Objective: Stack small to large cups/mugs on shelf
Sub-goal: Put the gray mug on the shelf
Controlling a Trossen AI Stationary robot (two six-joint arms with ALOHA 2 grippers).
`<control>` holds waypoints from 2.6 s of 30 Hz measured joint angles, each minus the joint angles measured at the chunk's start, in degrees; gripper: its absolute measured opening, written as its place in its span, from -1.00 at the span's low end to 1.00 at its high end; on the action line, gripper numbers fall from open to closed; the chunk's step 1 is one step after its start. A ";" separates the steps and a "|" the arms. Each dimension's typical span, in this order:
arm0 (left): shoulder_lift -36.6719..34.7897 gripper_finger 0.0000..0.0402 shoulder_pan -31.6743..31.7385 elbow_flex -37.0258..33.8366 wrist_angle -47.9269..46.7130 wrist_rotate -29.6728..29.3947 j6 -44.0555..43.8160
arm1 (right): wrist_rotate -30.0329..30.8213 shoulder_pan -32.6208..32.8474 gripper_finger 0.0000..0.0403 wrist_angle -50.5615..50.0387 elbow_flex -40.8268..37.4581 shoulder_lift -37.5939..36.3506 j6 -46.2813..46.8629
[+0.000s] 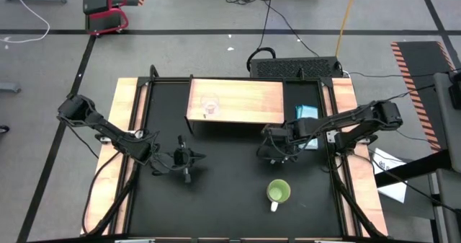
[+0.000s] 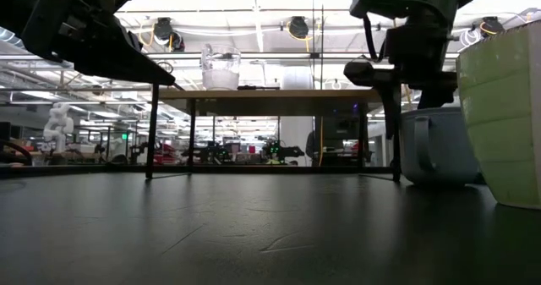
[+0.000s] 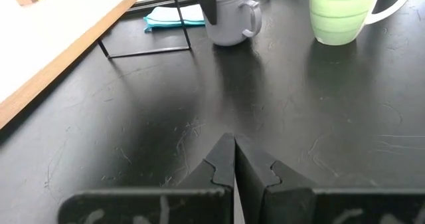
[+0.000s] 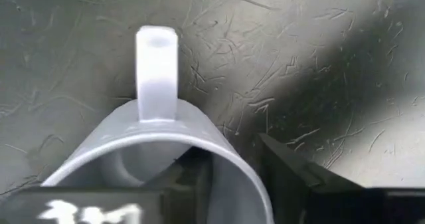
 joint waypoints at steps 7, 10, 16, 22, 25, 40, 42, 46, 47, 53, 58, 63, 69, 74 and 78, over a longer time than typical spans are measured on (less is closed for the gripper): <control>0.00 -0.96 0.00 -0.01 -0.16 0.00 0.02 | -0.52 0.00 -0.94 0.14 0.15 -1.46 0.21; 0.00 -0.96 0.00 -0.01 -0.14 0.00 0.02 | -0.09 0.03 -0.94 1.10 0.12 -2.13 0.70; 0.00 -0.96 0.00 -0.01 -0.15 0.00 -0.08 | 0.28 0.13 -0.98 1.74 0.00 -4.65 1.02; -0.02 -0.96 0.02 -0.01 -0.12 0.00 -0.05 | 0.36 0.12 -0.99 1.85 1.17 -5.66 -0.18; -0.02 -0.96 0.02 -0.01 -0.18 0.00 -0.03 | 0.37 0.13 -0.99 0.76 3.89 -5.66 -0.33; -0.02 -0.96 0.02 -0.01 -0.91 0.00 0.02 | 4.64 -2.92 -1.00 -22.26 31.89 3.71 -5.04; -0.02 -0.96 0.02 -0.01 -0.93 0.00 0.02 | 4.63 -3.96 -1.00 -23.12 34.88 4.97 -6.27; -0.02 -0.96 0.02 -0.01 -1.06 0.02 0.07 | 4.66 -5.42 -1.00 -26.23 40.20 6.92 -8.22; -0.02 -0.96 0.02 -0.01 -1.08 0.02 0.11 | 4.67 -5.61 -1.00 -26.98 41.71 7.58 -8.77; -0.02 -0.96 0.02 -0.01 -1.30 0.02 0.23 | 4.67 -8.44 -1.00 -32.30 49.72 11.12 -10.24; -0.02 -0.96 0.02 -0.01 -1.41 0.02 0.23 | 4.68 -11.47 -1.00 -35.73 55.07 14.20 -12.08; -0.02 -0.96 0.02 -0.01 -1.99 0.01 0.33 | 4.74 -14.96 -1.00 -36.01 59.16 16.18 -15.01; -0.02 -0.96 0.02 -0.01 -2.96 0.02 0.32 | 4.16 -18.71 -1.00 -36.08 59.58 16.94 -15.39; -0.02 -0.96 0.02 -0.01 -3.02 0.02 0.57 | 1.41 -20.92 -1.00 -35.89 59.58 16.88 -13.80; -0.02 -0.96 0.02 -0.01 -3.20 0.02 0.77 | 0.17 -22.52 -1.00 -36.12 59.58 16.87 -11.63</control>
